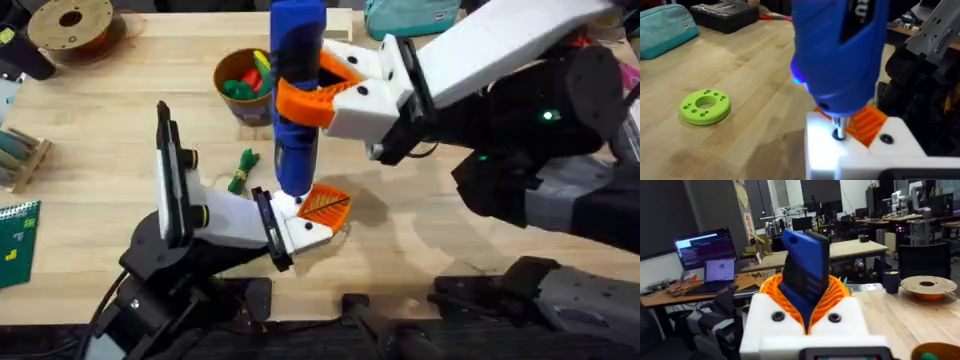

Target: Pick up the gripper from the table and insert it into the empty holder that is missing its gripper. Then pick up a screw, insert it into the mounting hole, and use the screwdriver to tighten it. Finally, clean up the table by picking up the vegetable and placing it into the bucket.

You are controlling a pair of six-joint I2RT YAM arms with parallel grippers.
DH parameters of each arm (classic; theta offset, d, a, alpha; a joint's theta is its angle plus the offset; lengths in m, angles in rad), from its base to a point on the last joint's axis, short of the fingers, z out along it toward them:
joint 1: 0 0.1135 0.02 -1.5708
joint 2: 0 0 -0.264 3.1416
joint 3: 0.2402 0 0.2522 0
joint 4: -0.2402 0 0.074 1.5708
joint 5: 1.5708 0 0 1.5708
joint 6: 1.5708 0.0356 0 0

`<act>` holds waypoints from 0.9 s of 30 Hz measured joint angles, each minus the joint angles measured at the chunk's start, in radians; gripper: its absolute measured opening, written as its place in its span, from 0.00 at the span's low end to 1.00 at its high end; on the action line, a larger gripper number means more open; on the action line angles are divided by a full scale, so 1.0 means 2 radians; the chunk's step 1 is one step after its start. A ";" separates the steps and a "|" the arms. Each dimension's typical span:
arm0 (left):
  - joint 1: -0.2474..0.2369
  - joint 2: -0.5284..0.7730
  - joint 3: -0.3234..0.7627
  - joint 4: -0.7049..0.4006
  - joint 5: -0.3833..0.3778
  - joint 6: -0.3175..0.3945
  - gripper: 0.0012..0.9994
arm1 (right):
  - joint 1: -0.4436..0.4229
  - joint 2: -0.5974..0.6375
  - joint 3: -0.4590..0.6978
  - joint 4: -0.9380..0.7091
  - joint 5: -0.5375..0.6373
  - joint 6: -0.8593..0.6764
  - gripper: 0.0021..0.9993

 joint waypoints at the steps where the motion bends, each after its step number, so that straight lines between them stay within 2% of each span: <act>1: 0.000 0.000 0.000 0.000 0.000 0.000 0.00 | 0.000 0.000 0.000 0.000 0.000 -0.001 0.03; 7: 0.000 0.000 0.000 0.000 0.000 0.000 0.00 | 0.000 0.000 0.000 -0.004 0.001 -0.008 0.03; 13: 0.000 0.000 0.000 0.000 0.000 0.000 0.00 | -0.008 0.000 0.000 0.047 -0.001 0.019 0.03; 27: 0.000 0.000 0.000 0.000 0.000 0.000 0.00 | -0.010 0.000 0.000 0.017 -0.001 0.029 0.03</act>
